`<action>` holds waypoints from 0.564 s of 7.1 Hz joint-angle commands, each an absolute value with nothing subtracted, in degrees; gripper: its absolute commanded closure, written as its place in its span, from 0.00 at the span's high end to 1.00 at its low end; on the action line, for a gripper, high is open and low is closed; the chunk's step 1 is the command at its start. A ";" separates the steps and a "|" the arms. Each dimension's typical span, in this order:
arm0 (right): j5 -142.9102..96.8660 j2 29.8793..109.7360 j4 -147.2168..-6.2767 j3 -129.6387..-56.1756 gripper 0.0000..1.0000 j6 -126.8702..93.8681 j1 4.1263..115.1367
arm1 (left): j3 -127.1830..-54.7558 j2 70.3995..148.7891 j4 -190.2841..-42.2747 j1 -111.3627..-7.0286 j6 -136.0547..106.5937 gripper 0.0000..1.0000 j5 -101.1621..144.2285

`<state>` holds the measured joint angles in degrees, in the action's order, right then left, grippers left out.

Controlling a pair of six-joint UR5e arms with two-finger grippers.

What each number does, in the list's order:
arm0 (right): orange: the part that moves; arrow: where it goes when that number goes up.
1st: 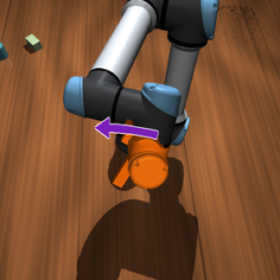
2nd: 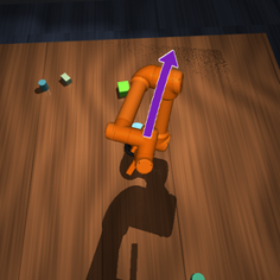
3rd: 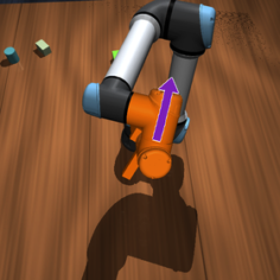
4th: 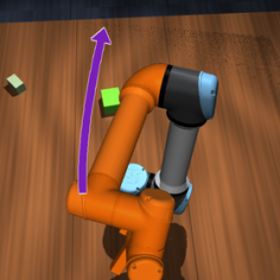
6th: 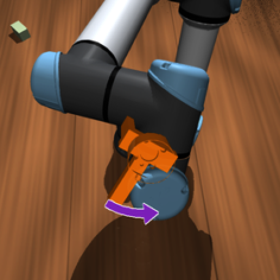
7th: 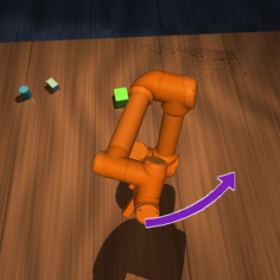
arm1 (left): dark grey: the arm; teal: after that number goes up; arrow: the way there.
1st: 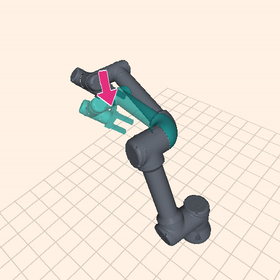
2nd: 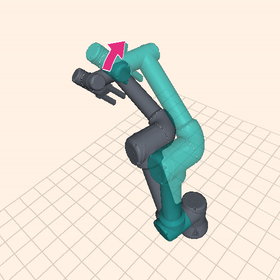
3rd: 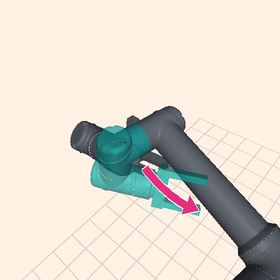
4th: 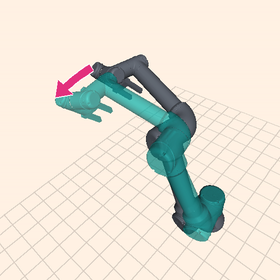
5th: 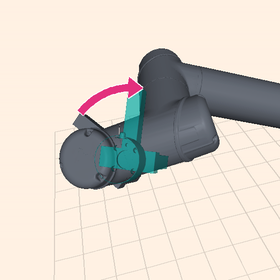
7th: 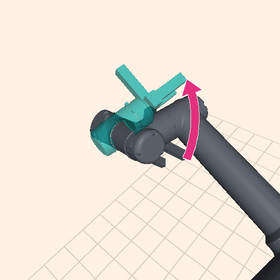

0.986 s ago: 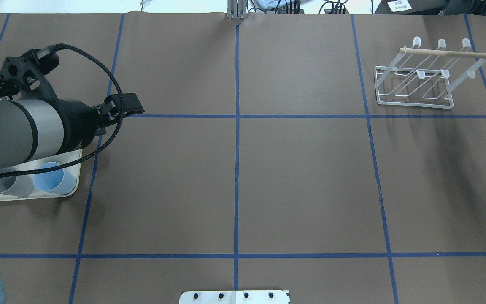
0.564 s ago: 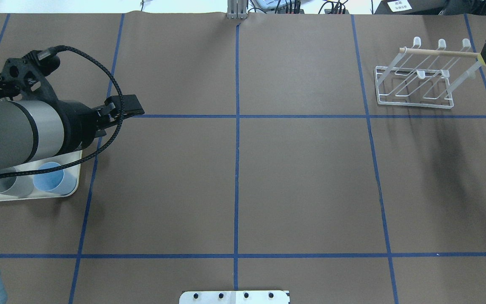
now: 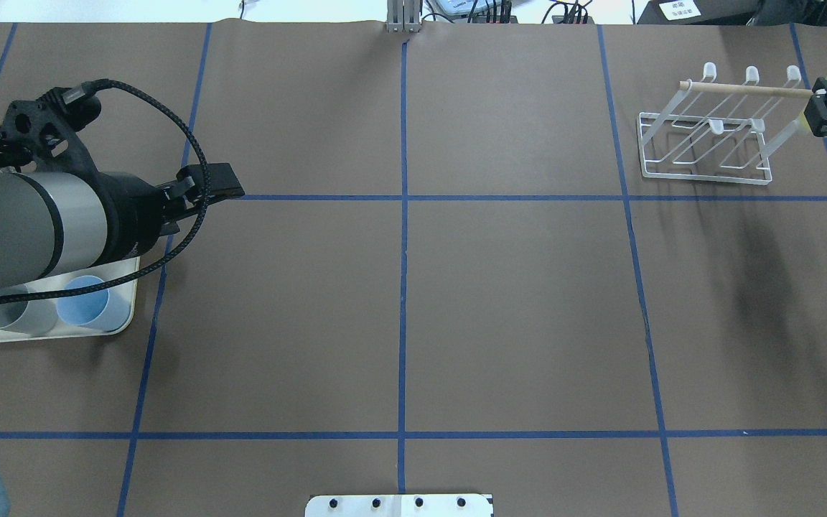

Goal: Transfer IKEA cup to right arm and place on rack

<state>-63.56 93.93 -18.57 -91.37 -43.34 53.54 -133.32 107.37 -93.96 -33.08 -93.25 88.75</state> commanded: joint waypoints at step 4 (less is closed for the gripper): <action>-63.54 91.94 -18.72 -89.13 0.00 -42.54 53.09 | -133.07 107.31 -93.96 -33.05 -93.34 1.00 88.86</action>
<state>-63.54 92.43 -18.78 -90.11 -42.66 53.13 -133.15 107.32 -93.96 -33.05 -93.27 88.86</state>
